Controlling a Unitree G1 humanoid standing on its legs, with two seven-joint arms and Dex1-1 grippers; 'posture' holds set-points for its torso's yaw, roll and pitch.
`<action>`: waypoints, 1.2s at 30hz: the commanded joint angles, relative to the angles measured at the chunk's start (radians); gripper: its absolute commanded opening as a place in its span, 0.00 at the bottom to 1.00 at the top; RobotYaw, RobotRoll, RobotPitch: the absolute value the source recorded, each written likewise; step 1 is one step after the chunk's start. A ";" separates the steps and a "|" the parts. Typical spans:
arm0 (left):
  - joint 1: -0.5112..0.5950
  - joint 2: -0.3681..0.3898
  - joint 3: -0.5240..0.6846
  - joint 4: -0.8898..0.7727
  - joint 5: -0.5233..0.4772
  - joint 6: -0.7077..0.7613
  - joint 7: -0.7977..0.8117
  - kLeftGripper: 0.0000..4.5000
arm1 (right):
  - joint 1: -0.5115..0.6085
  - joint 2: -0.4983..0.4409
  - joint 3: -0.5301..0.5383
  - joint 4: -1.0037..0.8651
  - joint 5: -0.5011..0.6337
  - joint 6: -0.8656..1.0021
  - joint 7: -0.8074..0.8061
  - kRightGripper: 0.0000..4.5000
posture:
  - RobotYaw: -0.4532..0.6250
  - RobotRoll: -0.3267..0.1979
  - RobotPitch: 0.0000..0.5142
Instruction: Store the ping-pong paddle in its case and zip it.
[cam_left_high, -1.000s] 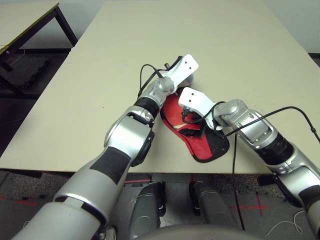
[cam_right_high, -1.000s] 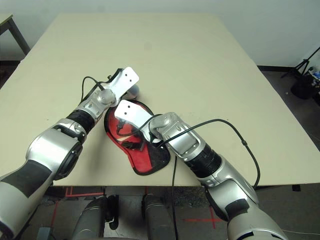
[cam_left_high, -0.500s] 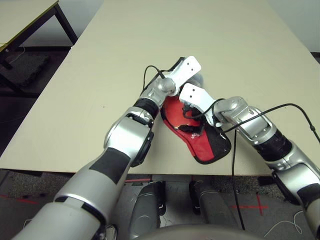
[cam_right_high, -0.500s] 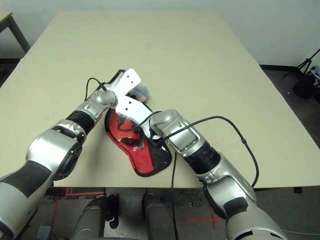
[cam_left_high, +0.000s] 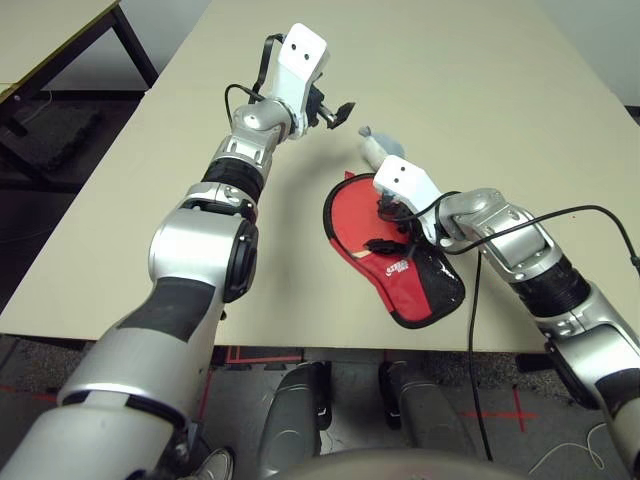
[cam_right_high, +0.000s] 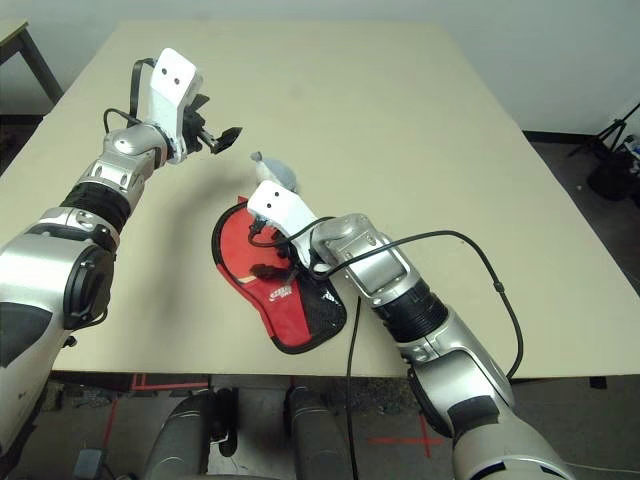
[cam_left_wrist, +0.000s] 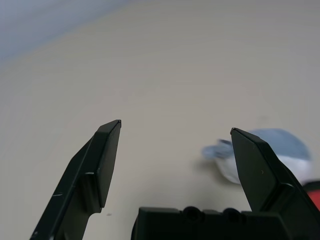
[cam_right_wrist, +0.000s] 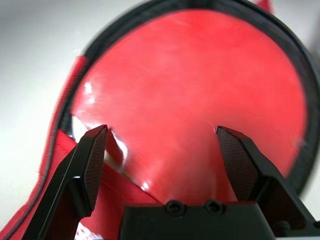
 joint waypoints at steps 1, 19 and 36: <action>0.054 -0.006 -0.013 -0.045 -0.023 0.002 -0.120 0.99 | -0.123 -0.029 -0.108 0.072 0.001 0.075 -0.044 1.00 | 0.32 0.62 0.22; 0.339 -0.039 -0.181 -0.413 -0.070 0.179 -0.539 0.99 | -0.572 0.217 -0.267 1.044 -0.131 -0.388 -0.275 1.00 | 0.33 0.62 0.16; 0.520 0.002 -0.305 -0.580 -0.033 0.227 -0.464 0.99 | -0.595 0.333 -0.249 1.248 -0.231 -0.595 -0.288 1.00 | 0.39 0.62 0.14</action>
